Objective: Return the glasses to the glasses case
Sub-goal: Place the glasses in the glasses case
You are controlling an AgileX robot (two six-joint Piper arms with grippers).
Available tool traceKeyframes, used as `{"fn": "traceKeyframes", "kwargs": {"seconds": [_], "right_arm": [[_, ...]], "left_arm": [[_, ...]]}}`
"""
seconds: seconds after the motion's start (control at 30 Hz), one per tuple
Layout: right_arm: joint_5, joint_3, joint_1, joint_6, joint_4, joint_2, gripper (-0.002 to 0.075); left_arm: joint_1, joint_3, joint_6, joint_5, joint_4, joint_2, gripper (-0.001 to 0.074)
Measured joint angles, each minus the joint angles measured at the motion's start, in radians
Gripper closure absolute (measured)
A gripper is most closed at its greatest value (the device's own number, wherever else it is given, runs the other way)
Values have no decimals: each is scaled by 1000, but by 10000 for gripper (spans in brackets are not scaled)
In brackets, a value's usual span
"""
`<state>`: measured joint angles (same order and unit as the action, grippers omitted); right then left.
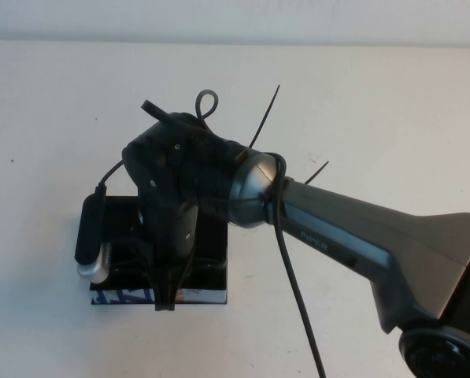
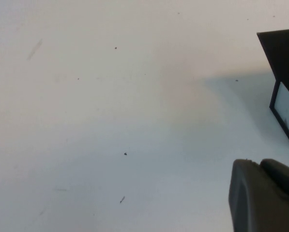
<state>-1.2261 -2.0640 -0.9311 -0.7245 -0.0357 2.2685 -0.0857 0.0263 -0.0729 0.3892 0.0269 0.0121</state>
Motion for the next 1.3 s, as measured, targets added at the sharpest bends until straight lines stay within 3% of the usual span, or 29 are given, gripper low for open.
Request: {"fn": "traceKeyframes", "kwargs": {"seconds": [1.3], "right_arm": [[0,-24,-8,22,8,25,692]], "left_arm": [[0,0,0,0,0,0,738]]}}
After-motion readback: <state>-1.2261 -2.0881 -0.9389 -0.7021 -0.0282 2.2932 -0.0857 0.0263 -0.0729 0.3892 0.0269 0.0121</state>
